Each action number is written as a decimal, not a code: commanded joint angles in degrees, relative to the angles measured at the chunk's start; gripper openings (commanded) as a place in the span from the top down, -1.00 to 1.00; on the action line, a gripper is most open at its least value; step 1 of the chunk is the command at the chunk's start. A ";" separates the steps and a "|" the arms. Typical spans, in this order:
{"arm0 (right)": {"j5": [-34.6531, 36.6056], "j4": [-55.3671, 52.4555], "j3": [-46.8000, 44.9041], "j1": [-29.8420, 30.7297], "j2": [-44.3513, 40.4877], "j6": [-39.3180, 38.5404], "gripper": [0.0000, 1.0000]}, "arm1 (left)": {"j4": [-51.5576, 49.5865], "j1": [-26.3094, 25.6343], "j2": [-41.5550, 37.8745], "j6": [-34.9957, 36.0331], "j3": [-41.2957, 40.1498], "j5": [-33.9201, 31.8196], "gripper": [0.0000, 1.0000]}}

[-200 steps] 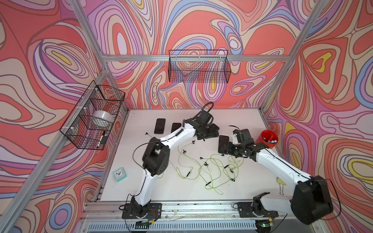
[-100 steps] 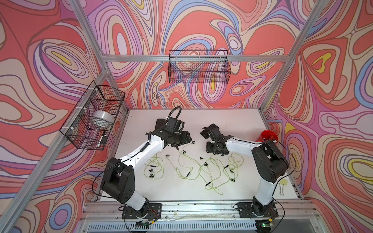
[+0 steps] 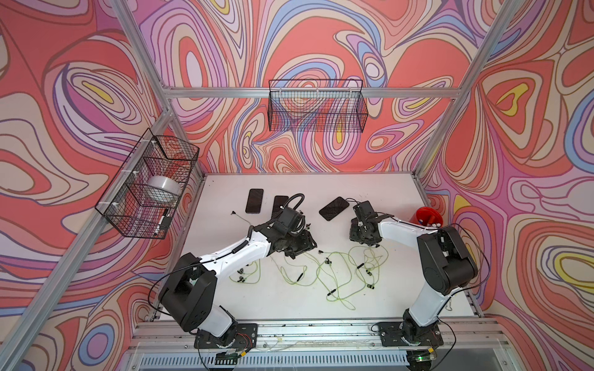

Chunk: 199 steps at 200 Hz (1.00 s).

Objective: Plug wired earphones into phones
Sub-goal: Place the phone at the center of the board, then pick up the wired earphone from the center of the board.

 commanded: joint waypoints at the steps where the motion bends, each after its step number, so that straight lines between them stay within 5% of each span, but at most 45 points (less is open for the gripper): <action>1: -2.44 -0.91 -0.37 0.51 -4.59 -2.08 0.11 | 6.27 -0.69 2.51 -10.70 -2.41 -0.45 0.05; 121: -4.53 1.52 -7.14 0.51 -13.00 -0.15 0.08 | 17.48 -5.38 14.93 -27.68 -3.38 -5.54 0.46; 199: -4.60 1.93 -8.66 0.50 -13.66 -0.98 0.08 | 19.28 -5.20 17.03 -26.03 -1.42 -7.22 0.53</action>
